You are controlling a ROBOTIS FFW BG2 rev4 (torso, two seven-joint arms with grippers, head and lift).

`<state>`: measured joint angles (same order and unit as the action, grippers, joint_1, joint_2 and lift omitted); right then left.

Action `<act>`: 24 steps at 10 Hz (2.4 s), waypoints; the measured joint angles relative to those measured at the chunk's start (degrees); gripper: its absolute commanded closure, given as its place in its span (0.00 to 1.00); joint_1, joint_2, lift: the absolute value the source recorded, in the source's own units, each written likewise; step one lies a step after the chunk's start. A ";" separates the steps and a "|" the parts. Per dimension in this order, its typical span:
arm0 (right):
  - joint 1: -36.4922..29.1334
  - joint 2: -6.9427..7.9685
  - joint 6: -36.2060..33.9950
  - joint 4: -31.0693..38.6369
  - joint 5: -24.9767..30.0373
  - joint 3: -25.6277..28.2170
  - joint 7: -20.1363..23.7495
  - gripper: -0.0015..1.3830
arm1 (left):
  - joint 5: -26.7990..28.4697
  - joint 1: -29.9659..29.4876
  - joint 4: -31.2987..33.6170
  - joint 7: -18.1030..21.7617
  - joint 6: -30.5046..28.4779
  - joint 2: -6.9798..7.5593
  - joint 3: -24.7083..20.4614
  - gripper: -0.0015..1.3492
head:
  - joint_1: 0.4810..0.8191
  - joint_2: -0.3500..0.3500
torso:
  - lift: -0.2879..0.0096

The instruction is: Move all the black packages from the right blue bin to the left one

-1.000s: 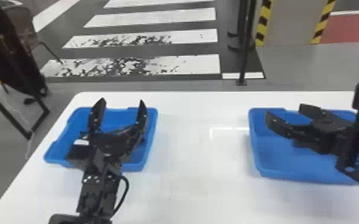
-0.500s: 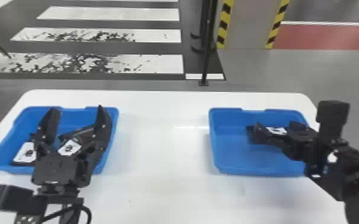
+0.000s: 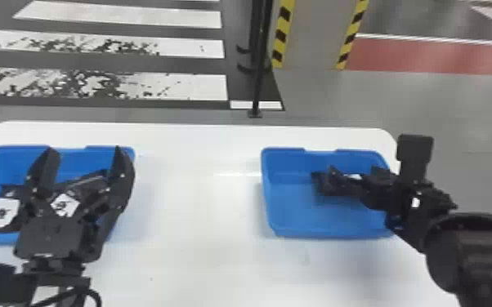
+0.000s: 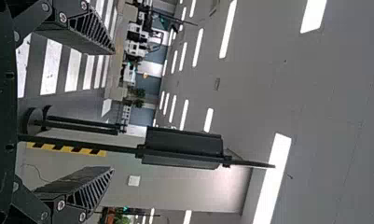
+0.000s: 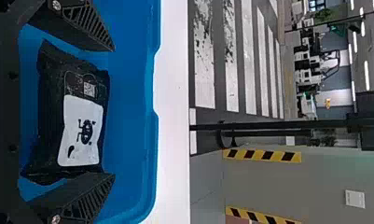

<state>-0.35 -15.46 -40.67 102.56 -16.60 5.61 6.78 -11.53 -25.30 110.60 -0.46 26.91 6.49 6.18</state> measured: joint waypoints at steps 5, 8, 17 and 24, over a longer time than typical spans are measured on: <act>2.71 0.26 -0.39 -8.09 -3.90 0.37 0.64 0.24 | -0.11 -0.06 -0.32 0.92 -2.04 -0.02 -0.37 0.15 | 0.63 0.32 | 0.40; 4.16 0.09 -1.16 -11.11 -6.25 0.44 2.50 0.84 | -1.57 -0.02 -1.10 1.43 -2.50 -0.16 -0.50 0.15 | 0.63 0.34 | 0.40; -1.68 0.06 6.74 -6.49 -17.38 0.67 7.65 0.86 | -8.21 0.21 -1.71 1.85 2.45 0.08 2.00 0.15 | 0.63 0.41 | 0.40; 0.57 -2.63 10.22 1.95 -36.81 -17.81 15.62 0.86 | -16.98 3.88 3.18 6.54 -11.44 2.98 10.93 0.15 | 0.63 0.60 | 0.40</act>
<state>0.22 -18.08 -30.44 104.51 -53.41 -12.19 22.39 -28.51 -21.42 113.78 6.08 15.47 9.47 17.11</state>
